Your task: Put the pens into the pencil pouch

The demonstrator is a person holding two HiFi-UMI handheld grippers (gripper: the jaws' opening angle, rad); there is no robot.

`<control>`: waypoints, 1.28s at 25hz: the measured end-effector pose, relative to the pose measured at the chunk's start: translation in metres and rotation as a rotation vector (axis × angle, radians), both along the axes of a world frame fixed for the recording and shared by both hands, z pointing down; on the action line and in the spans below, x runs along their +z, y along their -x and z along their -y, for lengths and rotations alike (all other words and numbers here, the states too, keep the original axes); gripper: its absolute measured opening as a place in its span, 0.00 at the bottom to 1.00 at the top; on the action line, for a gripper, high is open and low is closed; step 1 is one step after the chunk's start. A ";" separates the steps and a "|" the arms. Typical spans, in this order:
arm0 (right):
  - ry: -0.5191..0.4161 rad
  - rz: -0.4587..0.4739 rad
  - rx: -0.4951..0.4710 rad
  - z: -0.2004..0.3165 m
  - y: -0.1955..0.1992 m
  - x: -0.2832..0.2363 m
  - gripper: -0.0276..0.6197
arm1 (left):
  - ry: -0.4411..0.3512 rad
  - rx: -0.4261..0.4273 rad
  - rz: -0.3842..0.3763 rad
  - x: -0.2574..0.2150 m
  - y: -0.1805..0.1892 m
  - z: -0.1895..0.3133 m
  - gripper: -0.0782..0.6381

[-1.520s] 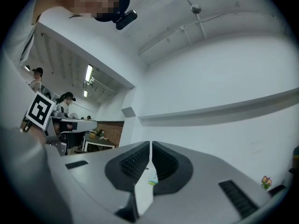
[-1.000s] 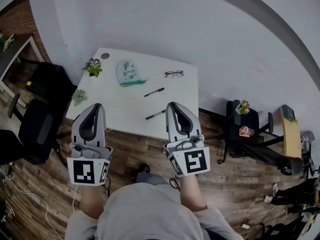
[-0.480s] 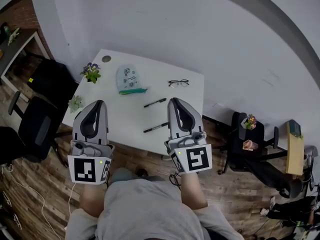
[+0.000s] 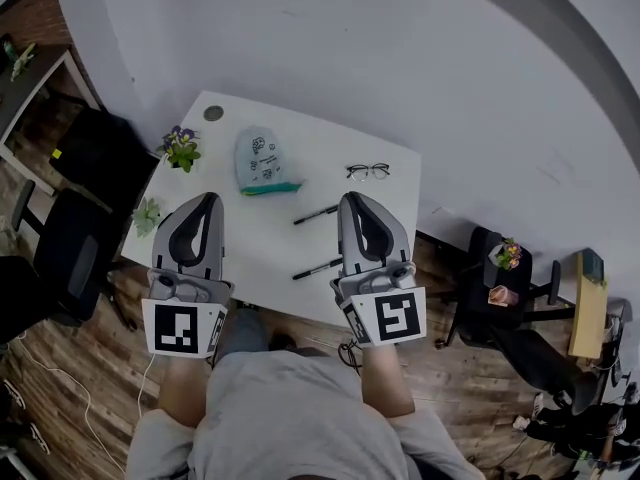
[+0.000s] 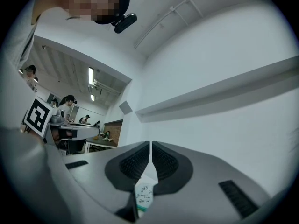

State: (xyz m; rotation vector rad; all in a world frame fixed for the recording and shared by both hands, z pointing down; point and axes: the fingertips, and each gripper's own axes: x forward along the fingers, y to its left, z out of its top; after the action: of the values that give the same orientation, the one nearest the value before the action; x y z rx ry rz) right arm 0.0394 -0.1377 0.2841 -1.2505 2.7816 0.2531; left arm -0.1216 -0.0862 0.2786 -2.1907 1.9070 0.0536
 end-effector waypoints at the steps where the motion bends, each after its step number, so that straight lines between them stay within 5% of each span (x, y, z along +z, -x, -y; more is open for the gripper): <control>1: 0.001 0.000 0.005 0.007 0.003 0.000 0.10 | 0.003 0.012 0.000 0.000 0.003 0.009 0.14; 12: 0.060 -0.025 0.090 0.071 0.038 0.020 0.10 | 0.138 0.190 0.030 0.048 0.025 0.100 0.15; 20: 0.141 -0.057 0.160 0.098 0.049 0.053 0.10 | 0.384 0.392 0.175 0.154 0.023 0.136 0.15; 22: 0.155 -0.065 0.175 0.102 0.051 0.059 0.10 | 0.438 0.437 0.222 0.180 0.022 0.141 0.15; 24: 0.172 -0.070 0.196 0.105 0.050 0.066 0.10 | 0.494 0.485 0.278 0.206 0.020 0.145 0.29; 32: 0.223 -0.071 0.286 0.117 0.036 0.084 0.10 | 0.653 0.596 0.602 0.293 0.021 0.160 0.34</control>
State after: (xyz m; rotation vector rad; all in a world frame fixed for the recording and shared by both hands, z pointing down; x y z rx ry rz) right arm 0.0033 -0.2543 0.3679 -1.7255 2.7419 0.0014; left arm -0.1422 -0.2461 0.5717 -2.6536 0.9739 -1.1211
